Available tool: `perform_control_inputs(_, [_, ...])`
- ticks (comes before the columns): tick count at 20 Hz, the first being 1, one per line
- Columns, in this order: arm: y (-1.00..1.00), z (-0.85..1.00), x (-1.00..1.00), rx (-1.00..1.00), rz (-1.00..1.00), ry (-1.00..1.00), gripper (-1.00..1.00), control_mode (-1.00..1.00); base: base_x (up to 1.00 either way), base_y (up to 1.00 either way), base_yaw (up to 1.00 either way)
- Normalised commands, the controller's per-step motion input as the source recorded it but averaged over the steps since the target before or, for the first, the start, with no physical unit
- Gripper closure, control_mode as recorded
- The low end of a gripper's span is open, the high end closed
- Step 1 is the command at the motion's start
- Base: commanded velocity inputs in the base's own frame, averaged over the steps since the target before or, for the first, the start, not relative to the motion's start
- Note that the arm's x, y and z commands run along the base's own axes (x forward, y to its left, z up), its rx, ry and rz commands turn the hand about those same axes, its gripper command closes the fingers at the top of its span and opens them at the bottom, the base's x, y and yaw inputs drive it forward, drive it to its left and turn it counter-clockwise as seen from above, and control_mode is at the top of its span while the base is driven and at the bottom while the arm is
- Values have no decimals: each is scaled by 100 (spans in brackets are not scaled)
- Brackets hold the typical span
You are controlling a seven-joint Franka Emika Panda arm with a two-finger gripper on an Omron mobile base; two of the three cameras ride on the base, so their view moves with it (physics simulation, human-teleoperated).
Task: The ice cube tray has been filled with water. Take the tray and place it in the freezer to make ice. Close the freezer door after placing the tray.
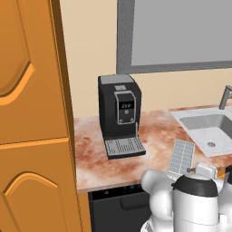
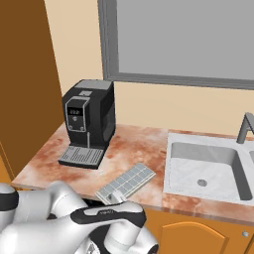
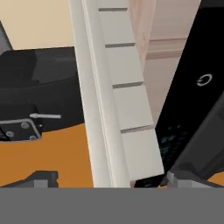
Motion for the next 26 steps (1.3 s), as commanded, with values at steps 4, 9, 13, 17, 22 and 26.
perform_control_inputs(4, [0, -11, 10, 0, 0, -2, -100, -100, 0, 0, 0])
perform_control_inputs(9, [0, -3, 11, 0, 0, -1, -100, -100, 0, 0, 0])
perform_control_inputs(13, [-4, 0, 14, 0, 0, 0, -100, -100, 0, 0, 0])
perform_control_inputs(17, [-1, 0, 18, 0, 0, 0, -100, -100, 0, 0, 0])
perform_control_inputs(22, [0, 0, 18, 0, 0, 0, 100, -100, 0, 0, 0])
perform_control_inputs(26, [0, 0, 3, 0, 0, 0, 100, -100, 0, 0, 0])
